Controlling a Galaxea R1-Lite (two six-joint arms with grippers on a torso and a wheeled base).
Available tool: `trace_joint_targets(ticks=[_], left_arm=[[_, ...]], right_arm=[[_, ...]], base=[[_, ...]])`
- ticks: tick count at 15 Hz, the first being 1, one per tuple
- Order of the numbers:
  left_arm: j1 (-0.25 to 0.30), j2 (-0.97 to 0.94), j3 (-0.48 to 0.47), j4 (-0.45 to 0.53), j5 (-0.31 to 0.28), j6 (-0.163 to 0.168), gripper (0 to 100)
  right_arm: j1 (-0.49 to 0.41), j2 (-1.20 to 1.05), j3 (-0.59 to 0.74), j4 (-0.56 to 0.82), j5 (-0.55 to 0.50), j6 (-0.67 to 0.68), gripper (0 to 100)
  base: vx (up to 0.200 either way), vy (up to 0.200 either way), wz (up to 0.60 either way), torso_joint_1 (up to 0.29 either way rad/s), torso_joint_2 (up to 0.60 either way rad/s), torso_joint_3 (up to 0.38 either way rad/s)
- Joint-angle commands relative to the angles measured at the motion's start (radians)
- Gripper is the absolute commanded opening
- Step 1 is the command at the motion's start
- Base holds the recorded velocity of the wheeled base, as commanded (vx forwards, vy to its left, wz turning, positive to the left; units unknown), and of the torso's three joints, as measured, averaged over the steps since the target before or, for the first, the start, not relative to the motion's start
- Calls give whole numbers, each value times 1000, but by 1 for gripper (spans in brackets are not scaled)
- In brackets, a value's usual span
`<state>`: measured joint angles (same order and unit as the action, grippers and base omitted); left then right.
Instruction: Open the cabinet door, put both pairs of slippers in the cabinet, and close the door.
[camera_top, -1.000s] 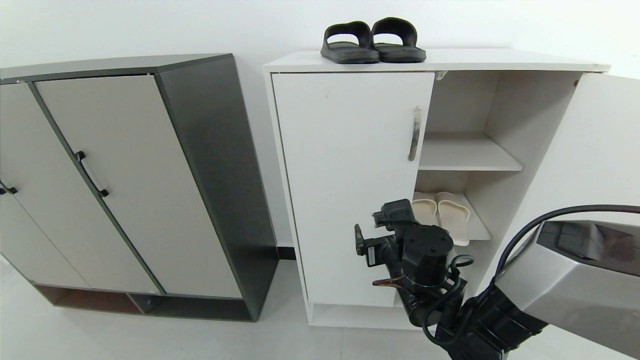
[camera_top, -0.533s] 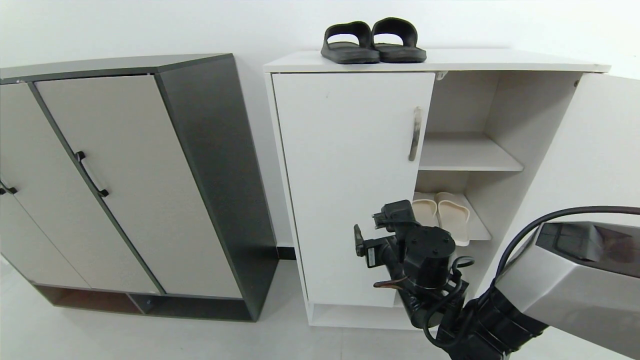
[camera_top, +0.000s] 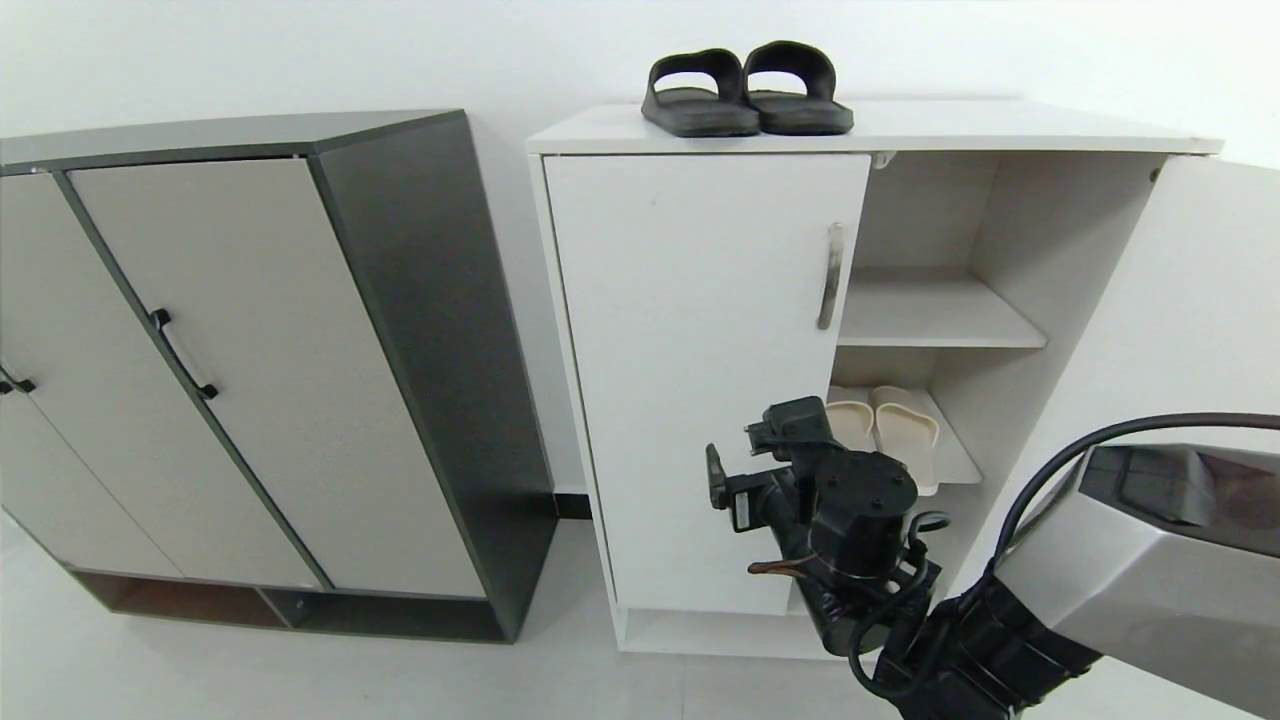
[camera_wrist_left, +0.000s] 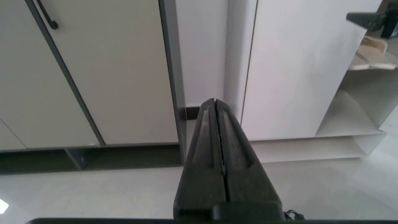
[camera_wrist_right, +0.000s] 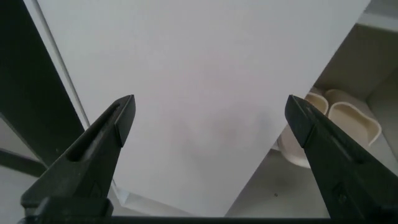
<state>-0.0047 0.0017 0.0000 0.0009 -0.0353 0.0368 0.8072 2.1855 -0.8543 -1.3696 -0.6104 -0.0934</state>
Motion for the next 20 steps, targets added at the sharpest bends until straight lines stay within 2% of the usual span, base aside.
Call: trace_joint_targets(ticks=[1, 10, 20], left_arm=[[0, 0, 0, -1, 0, 0, 0], [0, 0, 0, -1, 0, 0, 0], [0, 0, 0, -1, 0, 0, 0]], right_arm=[[0, 5, 3, 4, 0, -9, 100], [0, 5, 7, 4, 0, -16, 100], [0, 11, 11, 3, 0, -16, 100]], base=[[0, 0, 0, 32, -149, -359], [0, 0, 0, 95, -483, -350], [0, 0, 0, 177, -493, -316]])
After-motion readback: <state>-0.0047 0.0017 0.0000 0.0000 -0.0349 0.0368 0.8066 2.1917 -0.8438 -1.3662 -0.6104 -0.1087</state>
